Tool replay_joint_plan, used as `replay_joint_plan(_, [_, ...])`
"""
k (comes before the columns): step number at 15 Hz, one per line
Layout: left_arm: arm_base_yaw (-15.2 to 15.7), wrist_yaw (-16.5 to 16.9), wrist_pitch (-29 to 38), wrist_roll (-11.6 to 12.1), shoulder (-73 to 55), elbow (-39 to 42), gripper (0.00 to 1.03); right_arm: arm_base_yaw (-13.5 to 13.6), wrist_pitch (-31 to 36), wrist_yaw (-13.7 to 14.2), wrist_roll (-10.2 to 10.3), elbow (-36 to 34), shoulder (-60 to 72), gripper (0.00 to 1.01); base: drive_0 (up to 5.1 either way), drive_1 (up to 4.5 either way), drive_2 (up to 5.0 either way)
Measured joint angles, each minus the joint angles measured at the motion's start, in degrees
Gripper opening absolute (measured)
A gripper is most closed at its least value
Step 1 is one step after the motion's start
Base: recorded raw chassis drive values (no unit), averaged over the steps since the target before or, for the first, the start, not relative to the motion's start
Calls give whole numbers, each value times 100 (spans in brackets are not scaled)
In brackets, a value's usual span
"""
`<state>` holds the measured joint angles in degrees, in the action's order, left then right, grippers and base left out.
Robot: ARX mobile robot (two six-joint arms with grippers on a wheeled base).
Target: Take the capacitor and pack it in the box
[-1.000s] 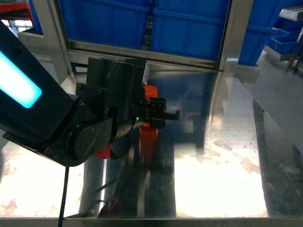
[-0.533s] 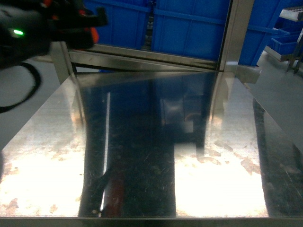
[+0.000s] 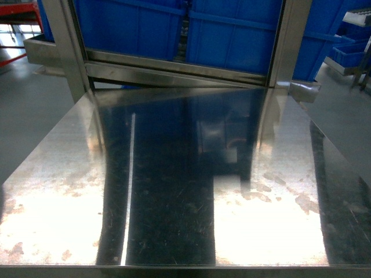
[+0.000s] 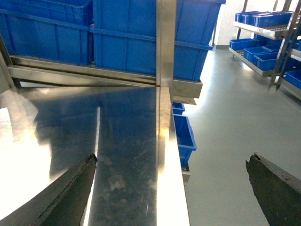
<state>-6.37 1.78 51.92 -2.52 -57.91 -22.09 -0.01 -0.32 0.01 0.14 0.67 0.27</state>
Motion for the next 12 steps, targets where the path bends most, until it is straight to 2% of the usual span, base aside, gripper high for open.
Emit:
replay_joint_plan(2, [-7, 39, -31, 0, -22, -9, 44, 0, 2, 0, 0, 0, 0, 98, 0, 0, 0])
replay_joint_plan(3, [-83, -234, -815, 46, 129, -149, 44, 0, 2, 0, 0, 0, 0, 98, 0, 0, 0])
replay_joint_plan(4, [-83, -697, -1834, 127, 509, -190, 44, 0, 2, 0, 0, 0, 0, 98, 0, 0, 0])
replay_joint_plan(5, [7, -761, -2205, 149, 824, 17, 44, 0, 0, 2, 0, 0, 0, 98, 0, 0, 0])
replay_joint_plan(7, [146, -688, -2234, 151, 1161, 671, 44, 0, 2, 0, 0, 0, 0, 98, 0, 0, 0])
replay_joint_plan(8, [278, -466, -2229, 153, 1375, 896, 44, 0, 2, 0, 0, 0, 0, 98, 0, 0, 0])
replay_joint_plan(9, [579, -212, -2221, 157, 1587, 1038, 44, 0, 2, 0, 0, 0, 0, 98, 0, 0, 0])
replay_joint_plan(10, [678, -264, -2223, 153, 1790, 1169, 44, 0, 2, 2, 0, 0, 0, 98, 0, 0, 0])
replay_joint_plan(12, [621, -177, -2376, 155, 2149, 1484, 44, 0, 2, 0, 0, 0, 0, 98, 0, 0, 0])
